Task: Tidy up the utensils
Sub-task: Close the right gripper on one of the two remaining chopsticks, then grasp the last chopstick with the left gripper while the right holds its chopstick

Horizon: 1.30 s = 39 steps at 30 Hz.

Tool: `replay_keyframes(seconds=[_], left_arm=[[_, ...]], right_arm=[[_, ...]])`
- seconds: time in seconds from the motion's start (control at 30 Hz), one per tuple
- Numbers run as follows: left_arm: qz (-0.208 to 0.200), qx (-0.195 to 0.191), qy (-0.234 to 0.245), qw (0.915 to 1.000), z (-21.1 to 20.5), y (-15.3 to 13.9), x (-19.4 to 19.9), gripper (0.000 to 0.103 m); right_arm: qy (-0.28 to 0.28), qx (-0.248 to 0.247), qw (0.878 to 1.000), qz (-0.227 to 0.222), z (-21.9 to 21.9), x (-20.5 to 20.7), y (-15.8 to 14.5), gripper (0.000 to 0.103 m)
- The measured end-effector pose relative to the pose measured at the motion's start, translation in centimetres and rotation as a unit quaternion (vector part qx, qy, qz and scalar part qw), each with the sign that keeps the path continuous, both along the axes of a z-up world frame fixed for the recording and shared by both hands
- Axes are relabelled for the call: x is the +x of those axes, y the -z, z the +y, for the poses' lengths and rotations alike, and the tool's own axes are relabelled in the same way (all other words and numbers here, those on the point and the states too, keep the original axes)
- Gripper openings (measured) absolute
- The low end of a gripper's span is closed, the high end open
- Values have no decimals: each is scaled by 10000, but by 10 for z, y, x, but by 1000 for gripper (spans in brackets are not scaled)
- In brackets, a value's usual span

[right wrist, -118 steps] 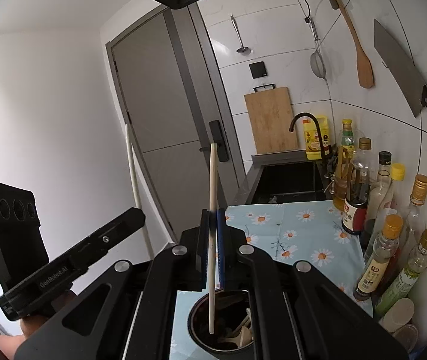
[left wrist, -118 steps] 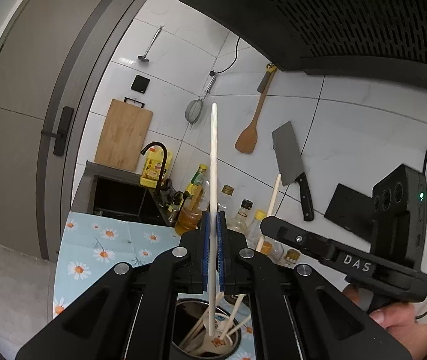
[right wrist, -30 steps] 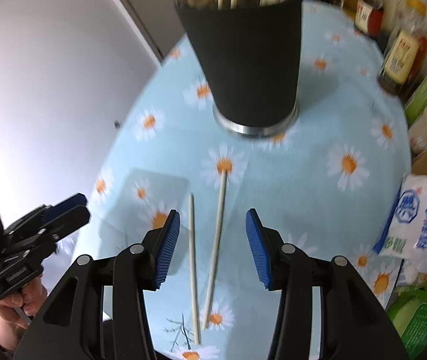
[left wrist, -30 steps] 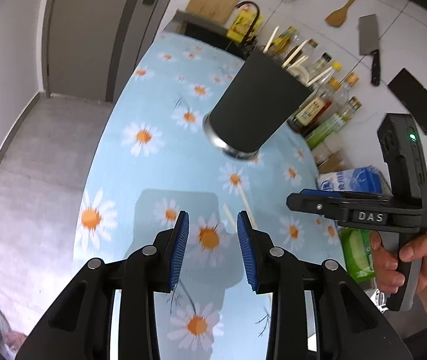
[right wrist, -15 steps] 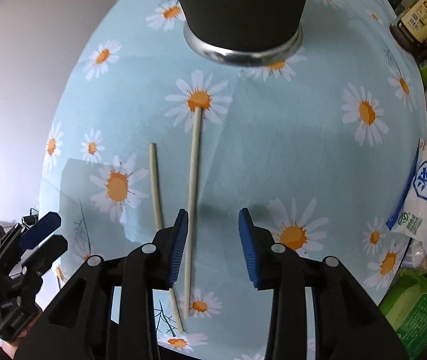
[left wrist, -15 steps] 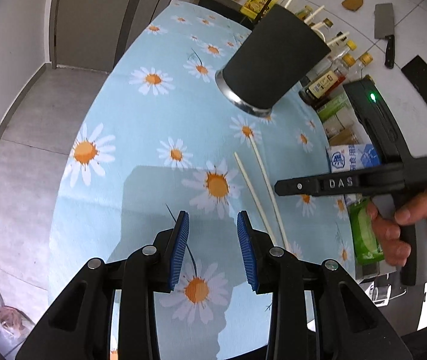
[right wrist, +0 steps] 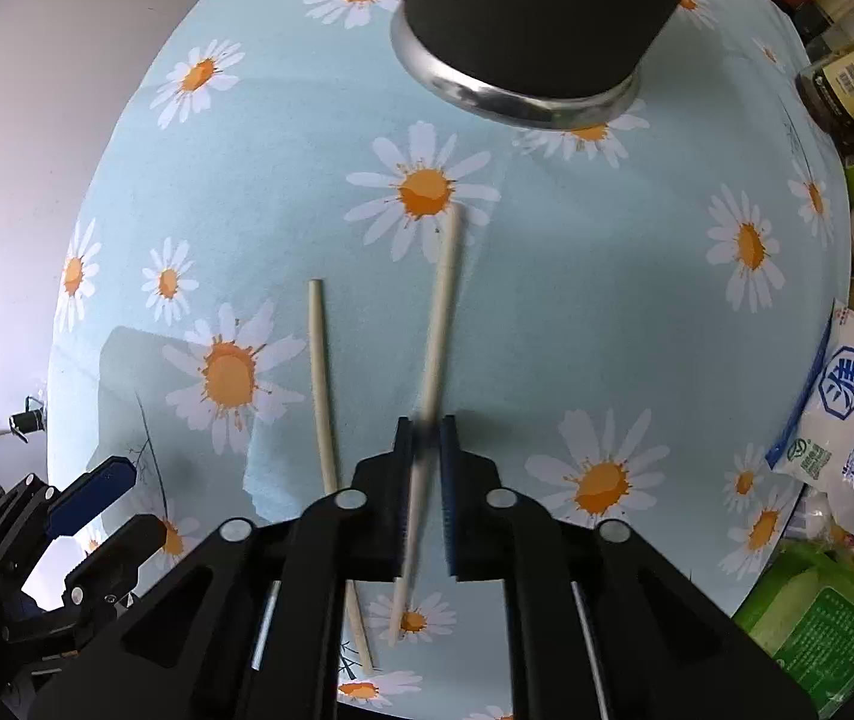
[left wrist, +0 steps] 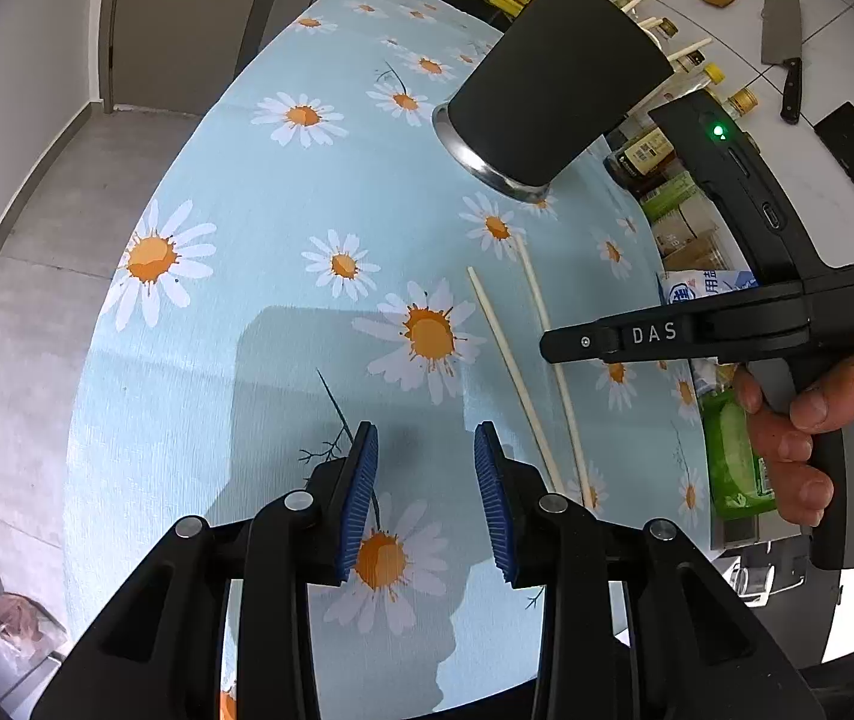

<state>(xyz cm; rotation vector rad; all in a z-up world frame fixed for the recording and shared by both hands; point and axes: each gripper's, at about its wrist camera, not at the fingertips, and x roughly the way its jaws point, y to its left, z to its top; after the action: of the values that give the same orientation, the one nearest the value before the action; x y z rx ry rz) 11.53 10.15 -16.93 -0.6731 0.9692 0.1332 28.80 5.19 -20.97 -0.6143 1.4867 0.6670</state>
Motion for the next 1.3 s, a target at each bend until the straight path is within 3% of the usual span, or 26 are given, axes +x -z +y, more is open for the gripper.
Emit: replay_keyframes(seconds=[0.27,0.6,0.93,1.1,1.3], left_arm=[[112,-64,20,9999,-5,1,10,32],[523,-277,256,9979,-23,0,40,32],[1097,62,504,9927,-47,-3,81,32],[1562,233,445,9865,-51,3,99,32],[2070,385,302,9771,-59,9,114,30]], right_arm=[[93,151,9995,248,-1,15,-3,5],[263,964,9945,320,-37,34,-47,6],[585,1789,9815,366,-108,36,-71,5],[722,2139,9730,477,-126,33,-67,5],[752,2689,9584,592,-149,32,-83,5]])
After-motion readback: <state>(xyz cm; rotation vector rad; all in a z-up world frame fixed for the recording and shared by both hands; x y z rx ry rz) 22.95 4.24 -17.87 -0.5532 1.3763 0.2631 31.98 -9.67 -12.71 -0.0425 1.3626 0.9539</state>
